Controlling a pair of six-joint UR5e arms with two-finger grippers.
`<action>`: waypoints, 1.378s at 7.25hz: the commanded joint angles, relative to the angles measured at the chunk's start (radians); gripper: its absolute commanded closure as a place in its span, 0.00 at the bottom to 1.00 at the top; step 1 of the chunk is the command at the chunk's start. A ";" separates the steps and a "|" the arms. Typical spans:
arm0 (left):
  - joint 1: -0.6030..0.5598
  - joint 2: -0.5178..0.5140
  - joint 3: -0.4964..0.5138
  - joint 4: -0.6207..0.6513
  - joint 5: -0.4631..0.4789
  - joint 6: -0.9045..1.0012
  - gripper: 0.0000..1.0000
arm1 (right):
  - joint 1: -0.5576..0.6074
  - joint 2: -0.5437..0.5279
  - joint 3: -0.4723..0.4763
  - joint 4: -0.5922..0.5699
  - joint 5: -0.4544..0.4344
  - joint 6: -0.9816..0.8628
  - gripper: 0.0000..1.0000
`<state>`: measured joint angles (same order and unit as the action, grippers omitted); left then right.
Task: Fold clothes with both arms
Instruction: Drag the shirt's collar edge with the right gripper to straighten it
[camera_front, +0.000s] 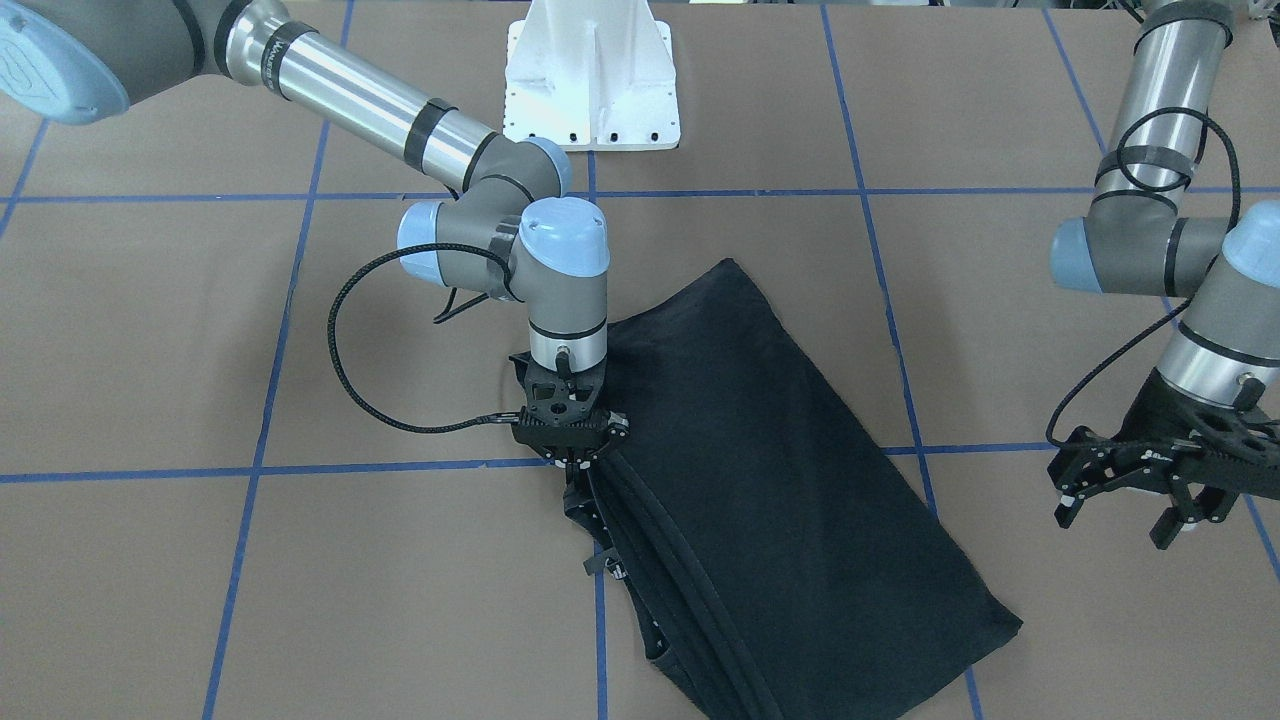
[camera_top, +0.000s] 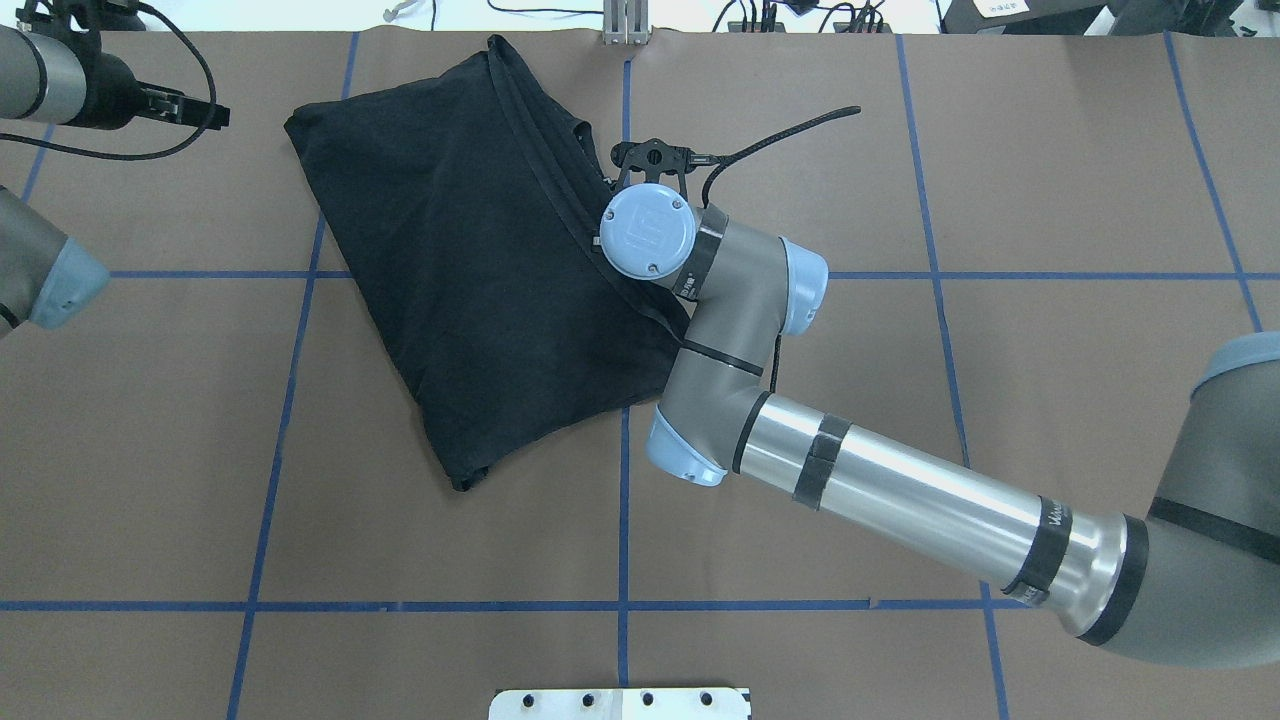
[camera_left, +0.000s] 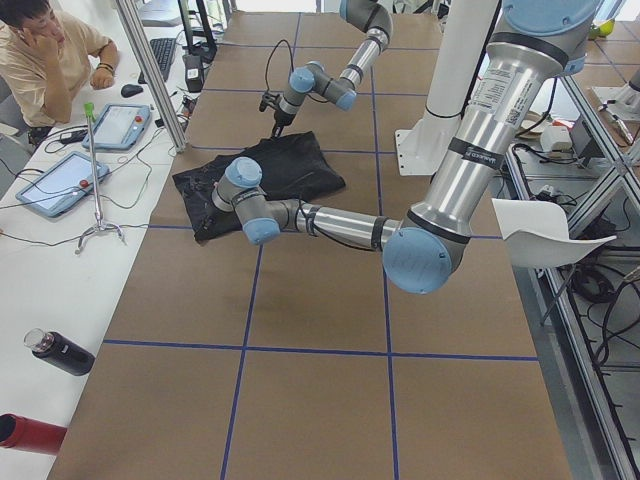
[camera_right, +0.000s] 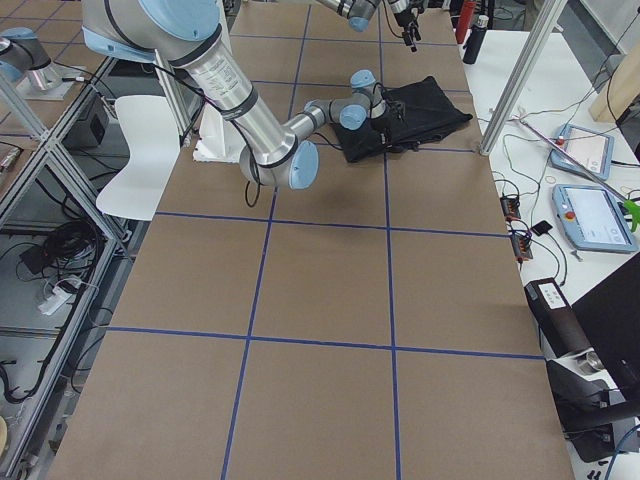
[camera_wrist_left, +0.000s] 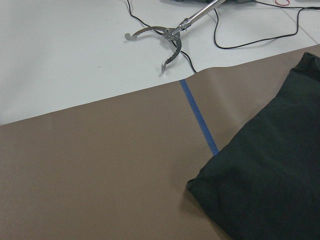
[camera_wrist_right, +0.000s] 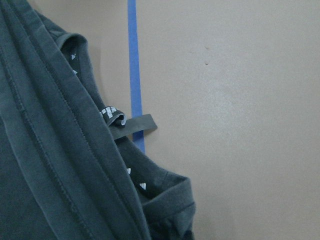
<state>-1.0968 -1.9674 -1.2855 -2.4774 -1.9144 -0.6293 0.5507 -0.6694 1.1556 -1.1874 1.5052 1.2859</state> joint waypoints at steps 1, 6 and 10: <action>0.002 -0.001 0.000 0.000 0.000 -0.001 0.00 | -0.006 -0.178 0.221 -0.003 0.018 0.010 1.00; 0.003 -0.004 0.000 0.002 -0.002 -0.001 0.00 | -0.232 -0.389 0.610 -0.228 -0.152 0.148 1.00; 0.067 -0.008 -0.093 0.014 -0.037 -0.157 0.00 | -0.148 -0.388 0.630 -0.230 -0.071 0.049 0.00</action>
<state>-1.0675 -1.9774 -1.3376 -2.4657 -1.9346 -0.7251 0.3647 -1.0653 1.7783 -1.4139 1.3845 1.3765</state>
